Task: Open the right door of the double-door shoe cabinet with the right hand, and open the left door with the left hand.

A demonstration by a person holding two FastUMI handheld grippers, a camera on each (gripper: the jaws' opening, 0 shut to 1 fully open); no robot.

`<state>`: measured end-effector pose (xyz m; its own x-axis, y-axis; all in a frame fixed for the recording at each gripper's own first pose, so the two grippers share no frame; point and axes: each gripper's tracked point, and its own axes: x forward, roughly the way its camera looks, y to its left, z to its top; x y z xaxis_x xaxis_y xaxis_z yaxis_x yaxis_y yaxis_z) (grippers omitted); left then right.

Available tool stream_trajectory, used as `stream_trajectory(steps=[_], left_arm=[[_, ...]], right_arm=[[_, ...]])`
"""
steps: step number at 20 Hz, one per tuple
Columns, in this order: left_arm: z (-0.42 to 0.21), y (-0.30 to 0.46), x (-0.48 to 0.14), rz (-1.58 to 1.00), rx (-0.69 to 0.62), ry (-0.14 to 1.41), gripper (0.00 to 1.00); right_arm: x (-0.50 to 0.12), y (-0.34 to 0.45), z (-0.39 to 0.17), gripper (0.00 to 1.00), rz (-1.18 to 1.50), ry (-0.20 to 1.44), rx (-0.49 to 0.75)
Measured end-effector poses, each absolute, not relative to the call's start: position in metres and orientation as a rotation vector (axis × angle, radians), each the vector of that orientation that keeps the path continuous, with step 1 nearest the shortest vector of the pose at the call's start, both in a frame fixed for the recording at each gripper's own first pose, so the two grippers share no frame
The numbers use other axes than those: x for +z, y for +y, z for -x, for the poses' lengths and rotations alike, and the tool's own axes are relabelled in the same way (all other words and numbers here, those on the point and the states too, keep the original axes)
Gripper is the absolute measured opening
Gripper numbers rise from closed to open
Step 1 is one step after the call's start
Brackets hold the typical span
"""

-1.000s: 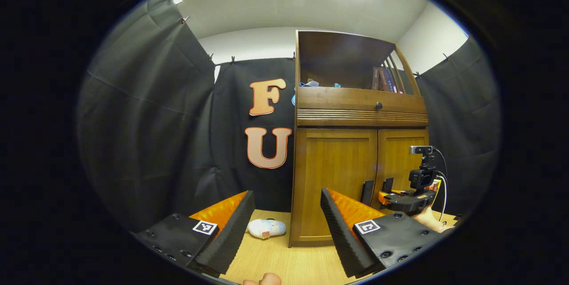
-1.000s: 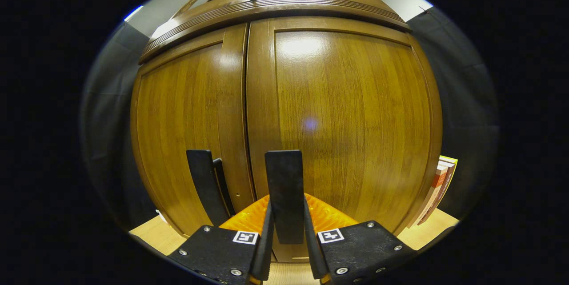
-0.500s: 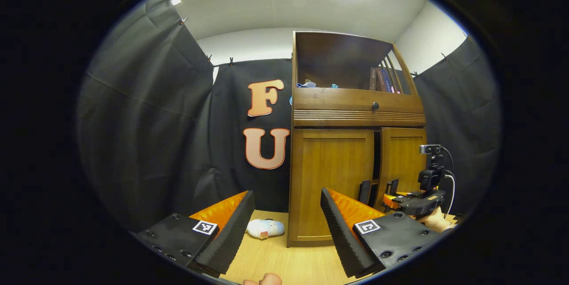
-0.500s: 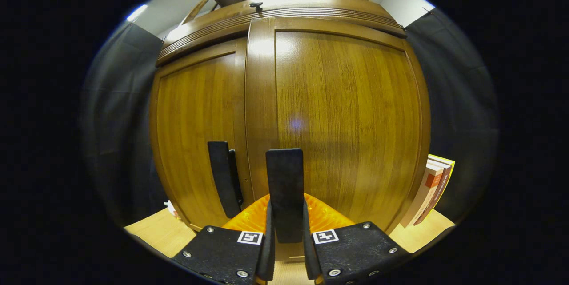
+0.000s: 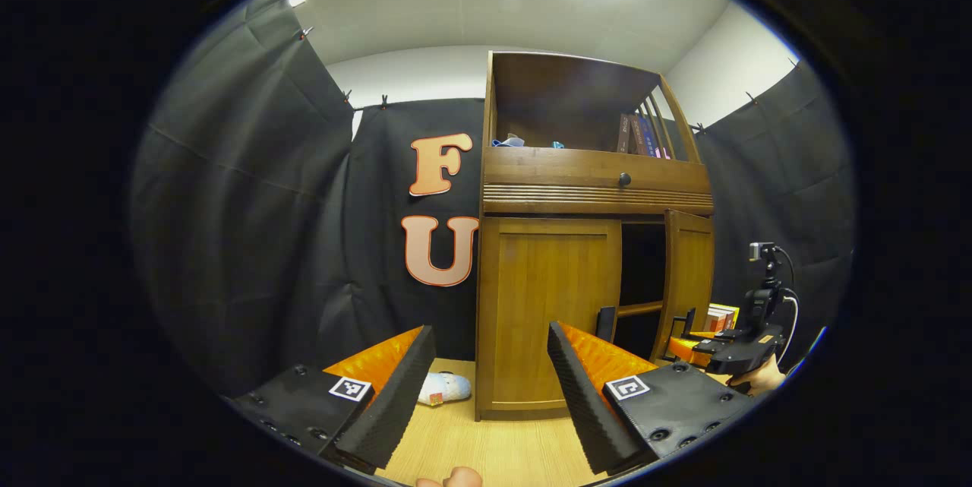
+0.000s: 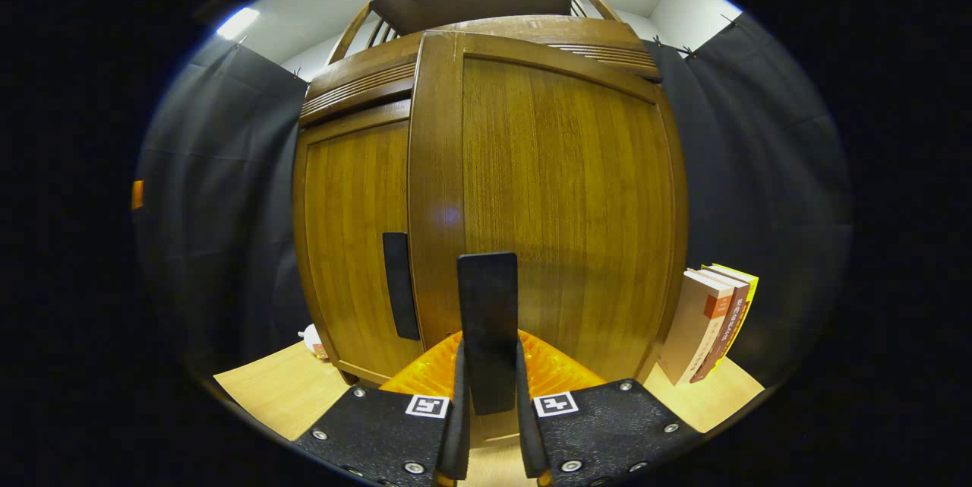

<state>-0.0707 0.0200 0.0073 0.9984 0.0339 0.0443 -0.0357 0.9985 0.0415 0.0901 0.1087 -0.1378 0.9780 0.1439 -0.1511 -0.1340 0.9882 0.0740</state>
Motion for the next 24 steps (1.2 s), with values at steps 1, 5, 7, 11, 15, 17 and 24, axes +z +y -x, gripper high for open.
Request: stream_trajectory(steps=[1, 5, 7, 11, 15, 17, 24], left_arm=[[0.07, 0.017, 0.006, -0.039, 0.03, -0.04, 0.99], [0.07, 0.013, 0.003, -0.034, 0.027, -0.034, 0.99], [0.071, 0.011, 0.002, -0.03, 0.021, -0.031, 0.96], [0.072, 0.001, 0.002, -0.025, 0.004, -0.03, 0.94], [0.072, -0.01, 0.001, -0.028, -0.018, -0.031, 0.99], [0.071, -0.018, 0.0, -0.028, -0.034, -0.03, 0.99], [0.069, -0.043, 0.002, -0.034, -0.068, -0.031, 0.99]], right_arm=[[-0.137, 0.104, -0.083, 0.31, -0.067, 0.159, 0.139], [-0.132, 0.085, -0.059, 0.22, -0.075, 0.152, 0.131], [-0.131, 0.075, -0.048, 0.17, -0.073, 0.157, 0.121], [-0.127, 0.051, -0.027, 0.19, -0.07, 0.166, 0.085], [-0.125, 0.02, -0.01, 0.15, -0.058, 0.174, 0.031], [-0.124, 0.003, -0.002, 0.15, -0.046, 0.177, -0.009], [-0.123, -0.064, 0.014, 0.02, -0.022, 0.183, -0.145]])
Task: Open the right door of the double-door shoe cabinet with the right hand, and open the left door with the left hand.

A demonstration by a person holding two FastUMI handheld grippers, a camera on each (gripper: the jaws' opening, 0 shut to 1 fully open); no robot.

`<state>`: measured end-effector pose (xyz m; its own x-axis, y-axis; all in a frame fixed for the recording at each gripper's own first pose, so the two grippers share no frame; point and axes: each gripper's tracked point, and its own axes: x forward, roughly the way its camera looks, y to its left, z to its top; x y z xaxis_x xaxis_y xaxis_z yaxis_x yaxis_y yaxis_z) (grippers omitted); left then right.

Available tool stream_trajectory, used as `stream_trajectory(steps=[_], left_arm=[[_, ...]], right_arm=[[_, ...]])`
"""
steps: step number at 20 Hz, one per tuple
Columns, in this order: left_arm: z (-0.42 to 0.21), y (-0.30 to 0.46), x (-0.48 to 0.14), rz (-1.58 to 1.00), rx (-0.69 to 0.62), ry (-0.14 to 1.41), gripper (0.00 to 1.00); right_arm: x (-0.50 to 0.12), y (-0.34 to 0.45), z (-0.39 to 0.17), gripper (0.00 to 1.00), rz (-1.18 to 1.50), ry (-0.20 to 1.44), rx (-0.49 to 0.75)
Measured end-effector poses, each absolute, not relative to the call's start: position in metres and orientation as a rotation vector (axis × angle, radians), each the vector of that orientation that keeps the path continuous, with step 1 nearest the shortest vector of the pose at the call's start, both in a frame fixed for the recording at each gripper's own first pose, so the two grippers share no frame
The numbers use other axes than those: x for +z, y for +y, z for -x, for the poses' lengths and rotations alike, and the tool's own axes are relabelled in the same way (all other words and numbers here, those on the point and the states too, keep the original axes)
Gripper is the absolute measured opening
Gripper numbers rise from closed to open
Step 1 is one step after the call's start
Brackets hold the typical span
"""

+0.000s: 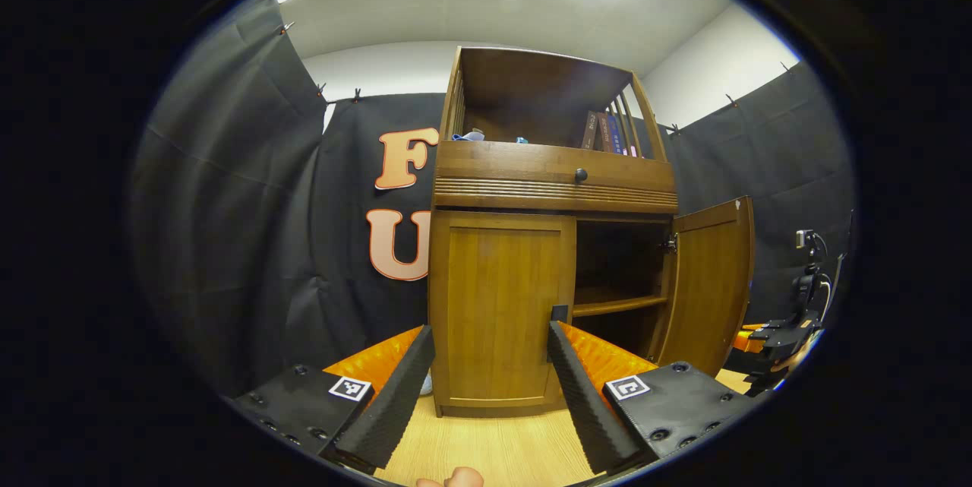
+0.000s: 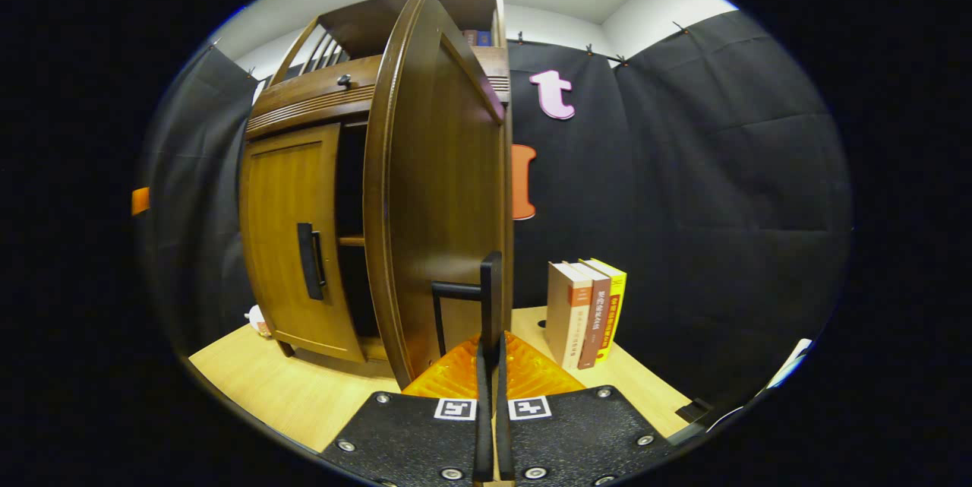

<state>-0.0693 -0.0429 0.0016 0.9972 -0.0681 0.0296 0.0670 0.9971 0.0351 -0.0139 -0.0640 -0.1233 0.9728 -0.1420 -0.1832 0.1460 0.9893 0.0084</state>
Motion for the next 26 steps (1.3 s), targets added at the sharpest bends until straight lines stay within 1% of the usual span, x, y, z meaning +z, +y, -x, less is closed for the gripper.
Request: stream_trajectory(steps=[2, 5, 6, 7, 8, 11, 12, 13, 14, 17, 18, 19, 21, 22, 23, 24, 26], left_arm=[[0.069, -0.05, 0.002, -0.039, -0.073, -0.032, 0.99], [0.068, -0.058, 0.002, -0.048, -0.072, -0.035, 0.99], [0.069, -0.061, 0.002, -0.05, -0.071, -0.034, 0.96], [0.069, -0.063, 0.002, -0.052, -0.071, -0.034, 0.99], [0.068, -0.067, 0.002, -0.054, -0.069, -0.033, 0.96], [0.067, -0.076, 0.002, -0.059, -0.066, -0.031, 0.96], [0.066, -0.075, 0.002, -0.06, -0.067, -0.028, 0.99], [0.065, -0.076, 0.001, -0.06, -0.068, -0.025, 0.99], [0.066, -0.08, 0.0, -0.061, -0.07, -0.021, 0.96], [0.061, -0.099, -0.004, -0.064, -0.078, -0.014, 0.96], [0.059, -0.101, -0.005, -0.062, -0.079, -0.013, 0.94], [0.057, -0.104, -0.006, -0.056, -0.081, -0.013, 0.94], [0.055, -0.109, -0.01, -0.045, -0.084, -0.005, 0.99], [0.053, -0.112, -0.011, -0.043, -0.085, -0.001, 0.99], [0.051, -0.114, -0.013, -0.042, -0.086, 0.002, 0.94], [0.048, -0.115, -0.014, -0.042, -0.084, 0.003, 0.99], [0.042, -0.119, -0.016, -0.037, -0.085, 0.002, 0.99]], right_arm=[[-0.123, -0.081, 0.017, 0.0, -0.023, 0.183, -0.163], [-0.121, -0.092, 0.019, 0.0, -0.053, 0.184, -0.136], [-0.121, -0.096, 0.019, 0.0, -0.055, 0.183, -0.126], [-0.121, -0.099, 0.019, 0.0, -0.057, 0.184, -0.115], [-0.12, -0.102, 0.019, 0.0, -0.058, 0.184, -0.106], [-0.12, -0.113, 0.018, 0.0, -0.072, 0.181, -0.077], [-0.12, -0.116, 0.018, 0.0, -0.079, 0.18, -0.069], [-0.12, -0.12, 0.017, 0.0, -0.086, 0.179, -0.061], [-0.12, -0.121, 0.017, 0.0, -0.091, 0.177, -0.052], [-0.12, -0.128, 0.017, 0.0, -0.099, 0.173, -0.03], [-0.12, -0.129, 0.018, 0.0, -0.098, 0.174, -0.022], [-0.12, -0.131, 0.017, 0.0, -0.099, 0.173, -0.015], [-0.121, -0.135, 0.017, 0.0, -0.103, 0.173, -0.002], [-0.121, -0.137, 0.017, 0.0, -0.106, 0.173, 0.005], [-0.121, -0.139, 0.017, 0.0, -0.107, 0.172, 0.013], [-0.123, -0.137, 0.017, 0.0, -0.111, 0.173, 0.02], [-0.123, -0.14, 0.017, 0.0, -0.115, 0.168, 0.031]])
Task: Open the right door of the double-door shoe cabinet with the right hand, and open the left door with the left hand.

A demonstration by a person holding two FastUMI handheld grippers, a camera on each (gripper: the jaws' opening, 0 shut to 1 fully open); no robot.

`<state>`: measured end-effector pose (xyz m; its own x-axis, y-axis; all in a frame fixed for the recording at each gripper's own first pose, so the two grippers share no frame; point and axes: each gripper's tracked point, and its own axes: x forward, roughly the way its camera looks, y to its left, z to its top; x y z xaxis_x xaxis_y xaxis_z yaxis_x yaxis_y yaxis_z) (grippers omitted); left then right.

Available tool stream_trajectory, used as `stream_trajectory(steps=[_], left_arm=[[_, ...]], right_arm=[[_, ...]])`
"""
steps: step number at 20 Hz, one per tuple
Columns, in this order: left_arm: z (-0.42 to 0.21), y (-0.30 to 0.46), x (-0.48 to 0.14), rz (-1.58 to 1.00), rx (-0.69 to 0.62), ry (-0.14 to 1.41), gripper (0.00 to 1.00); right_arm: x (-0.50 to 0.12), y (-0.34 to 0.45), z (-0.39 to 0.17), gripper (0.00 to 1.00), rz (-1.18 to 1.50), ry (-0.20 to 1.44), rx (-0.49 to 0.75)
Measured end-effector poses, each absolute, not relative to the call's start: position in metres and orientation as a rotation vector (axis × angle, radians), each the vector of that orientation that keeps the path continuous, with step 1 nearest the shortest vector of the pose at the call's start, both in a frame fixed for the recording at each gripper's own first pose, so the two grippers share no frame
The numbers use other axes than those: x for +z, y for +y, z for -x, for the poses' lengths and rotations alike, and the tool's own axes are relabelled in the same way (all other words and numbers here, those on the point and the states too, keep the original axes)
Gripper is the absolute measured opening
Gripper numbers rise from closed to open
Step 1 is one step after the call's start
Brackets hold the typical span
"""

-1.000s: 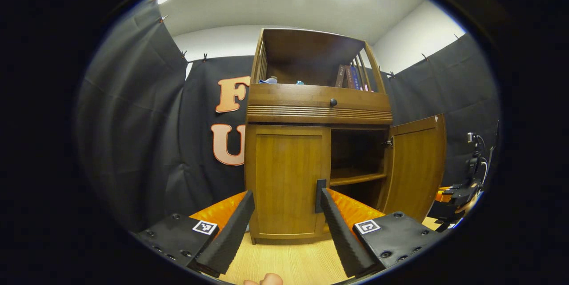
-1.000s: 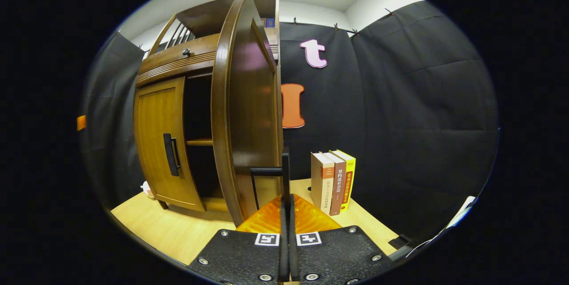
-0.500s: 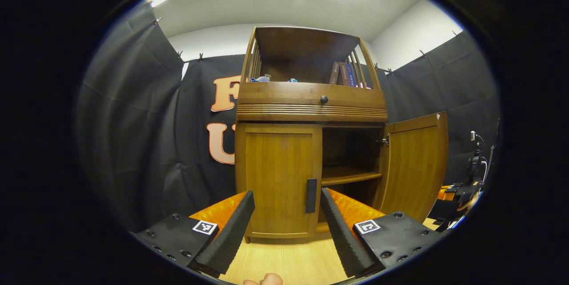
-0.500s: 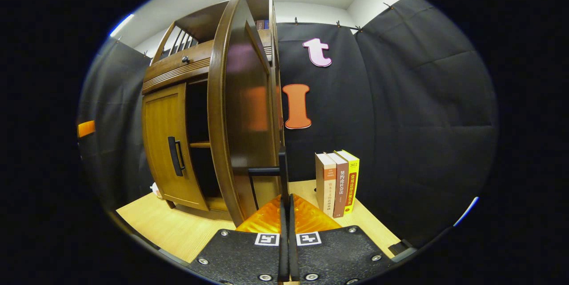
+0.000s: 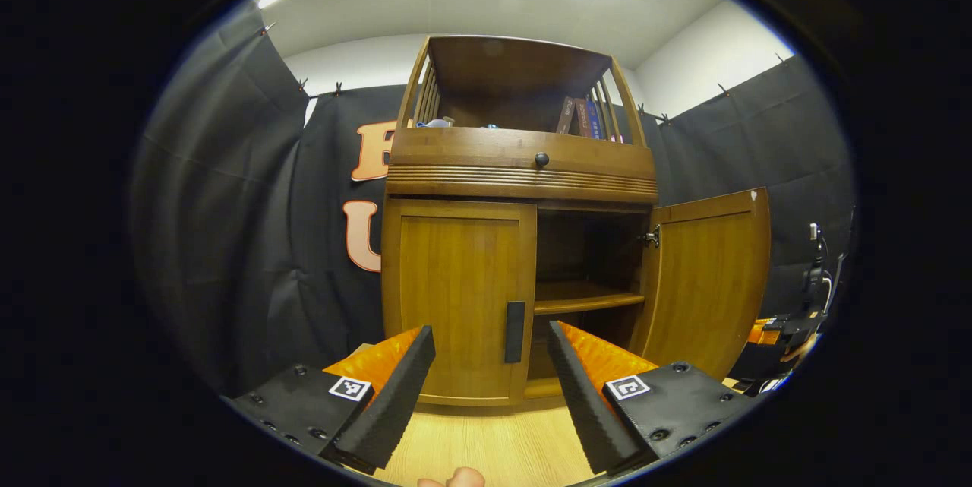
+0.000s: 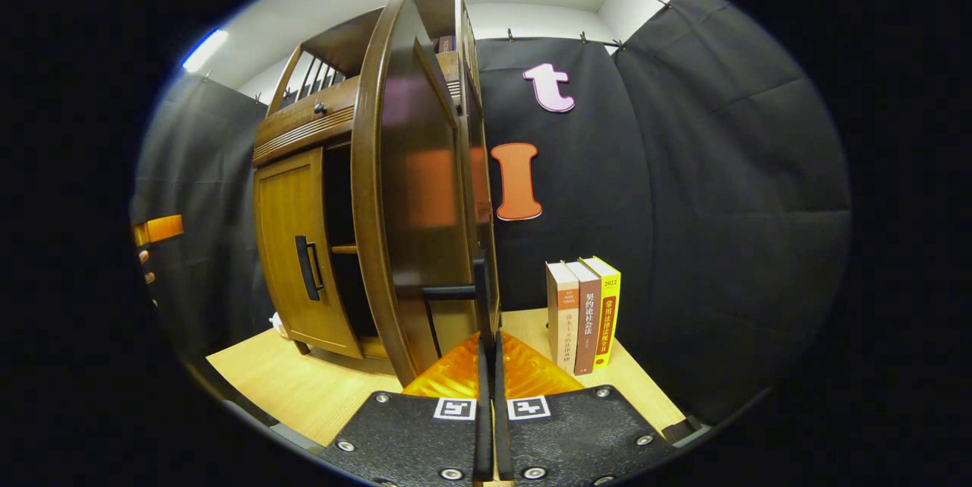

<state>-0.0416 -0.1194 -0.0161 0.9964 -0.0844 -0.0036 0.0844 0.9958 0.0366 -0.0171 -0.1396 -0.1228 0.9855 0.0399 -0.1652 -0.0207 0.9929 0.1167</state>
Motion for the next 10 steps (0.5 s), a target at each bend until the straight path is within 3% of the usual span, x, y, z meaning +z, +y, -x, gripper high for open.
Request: stream_trajectory(steps=[2, 3, 6, 7, 8, 9, 10], left_arm=[[0.035, -0.122, -0.024, -0.025, -0.082, 0.013, 0.94], [0.031, -0.124, -0.028, -0.021, -0.082, 0.022, 0.94], [0.014, -0.128, -0.043, -0.021, -0.075, 0.04, 0.99], [0.006, -0.13, -0.047, -0.023, -0.071, 0.042, 0.96], [0.0, -0.134, -0.051, -0.027, -0.07, 0.044, 0.99], [-0.008, -0.136, -0.056, -0.032, -0.067, 0.048, 0.96], [-0.016, -0.137, -0.061, -0.037, -0.064, 0.049, 0.99]], right_arm=[[-0.123, -0.143, 0.018, 0.01, -0.116, 0.161, 0.039], [-0.123, -0.144, 0.019, 0.06, -0.115, 0.159, 0.043], [-0.123, -0.15, 0.023, 0.02, -0.123, 0.147, 0.047], [-0.123, -0.153, 0.025, 0.02, -0.13, 0.145, 0.044], [-0.123, -0.154, 0.026, 0.1, -0.132, 0.141, 0.039], [-0.122, -0.157, 0.029, 0.05, -0.129, 0.141, 0.037], [-0.122, -0.158, 0.034, 0.07, -0.133, 0.14, 0.039]])
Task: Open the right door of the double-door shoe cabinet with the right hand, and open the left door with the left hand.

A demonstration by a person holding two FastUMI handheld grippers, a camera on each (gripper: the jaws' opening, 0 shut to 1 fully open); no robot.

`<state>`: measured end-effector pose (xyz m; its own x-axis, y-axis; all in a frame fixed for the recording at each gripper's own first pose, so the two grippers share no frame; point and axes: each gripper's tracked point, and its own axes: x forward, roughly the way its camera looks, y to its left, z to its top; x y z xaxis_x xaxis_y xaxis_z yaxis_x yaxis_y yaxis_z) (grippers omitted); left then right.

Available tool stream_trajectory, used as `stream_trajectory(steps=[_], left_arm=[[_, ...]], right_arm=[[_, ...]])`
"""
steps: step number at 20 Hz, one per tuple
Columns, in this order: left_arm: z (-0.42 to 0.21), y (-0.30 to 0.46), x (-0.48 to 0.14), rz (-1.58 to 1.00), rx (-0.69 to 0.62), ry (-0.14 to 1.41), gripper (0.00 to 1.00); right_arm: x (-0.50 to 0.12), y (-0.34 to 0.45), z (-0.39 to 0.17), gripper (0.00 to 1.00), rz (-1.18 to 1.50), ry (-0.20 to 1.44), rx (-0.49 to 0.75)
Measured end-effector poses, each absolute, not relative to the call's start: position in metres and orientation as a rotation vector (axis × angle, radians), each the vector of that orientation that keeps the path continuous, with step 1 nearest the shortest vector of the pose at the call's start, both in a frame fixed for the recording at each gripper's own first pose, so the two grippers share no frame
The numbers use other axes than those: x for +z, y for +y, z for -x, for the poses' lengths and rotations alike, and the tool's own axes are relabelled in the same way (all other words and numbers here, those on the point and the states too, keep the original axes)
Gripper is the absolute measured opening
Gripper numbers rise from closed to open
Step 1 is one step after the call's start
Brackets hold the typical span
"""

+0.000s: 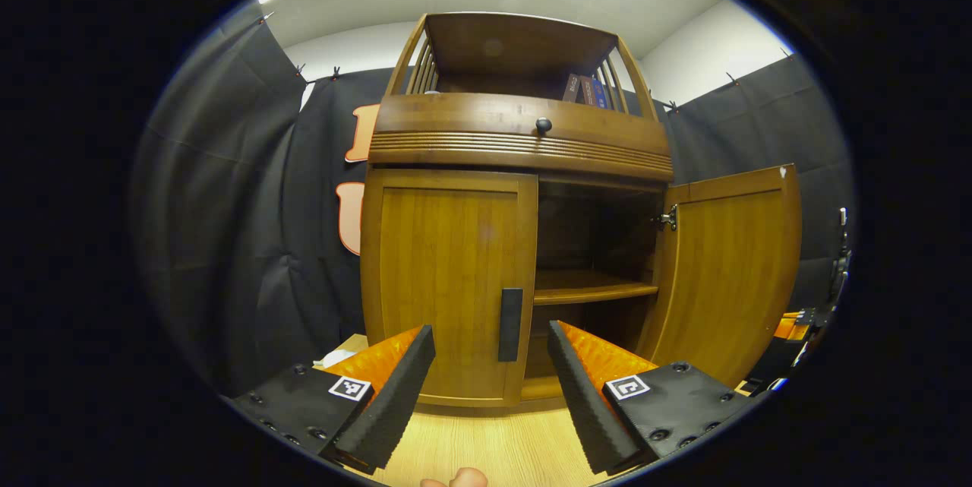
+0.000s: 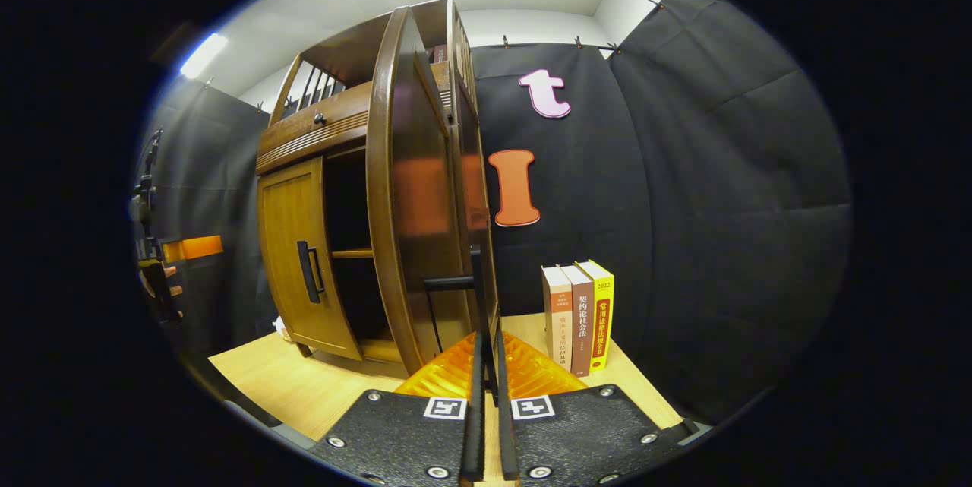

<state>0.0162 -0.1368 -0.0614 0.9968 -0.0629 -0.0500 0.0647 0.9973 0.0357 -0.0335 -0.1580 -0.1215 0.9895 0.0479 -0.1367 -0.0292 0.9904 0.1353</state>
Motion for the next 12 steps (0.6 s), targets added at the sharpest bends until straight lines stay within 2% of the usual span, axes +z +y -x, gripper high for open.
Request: stream_trajectory(steps=[5, 6, 7, 8, 9, 12], left_arm=[[-0.057, -0.148, -0.089, -0.07, -0.049, 0.08, 0.96], [-0.065, -0.151, -0.095, -0.073, -0.05, 0.089, 0.99], [-0.073, -0.154, -0.099, -0.075, -0.052, 0.096, 0.99], [-0.08, -0.156, -0.102, -0.073, -0.058, 0.093, 0.99], [-0.087, -0.159, -0.103, -0.072, -0.062, 0.088, 0.99], [-0.108, -0.168, -0.107, -0.067, -0.085, 0.069, 0.99]], right_arm=[[-0.111, -0.166, 0.051, 0.12, -0.146, 0.119, 0.008], [-0.109, -0.17, 0.053, 0.16, -0.141, 0.117, -0.001], [-0.109, -0.172, 0.054, 0.17, -0.139, 0.117, -0.01], [-0.107, -0.176, 0.057, 0.12, -0.144, 0.115, -0.021], [-0.105, -0.179, 0.058, 0.15, -0.155, 0.112, -0.029], [-0.104, -0.193, 0.061, 0.43, -0.162, 0.108, -0.069]])
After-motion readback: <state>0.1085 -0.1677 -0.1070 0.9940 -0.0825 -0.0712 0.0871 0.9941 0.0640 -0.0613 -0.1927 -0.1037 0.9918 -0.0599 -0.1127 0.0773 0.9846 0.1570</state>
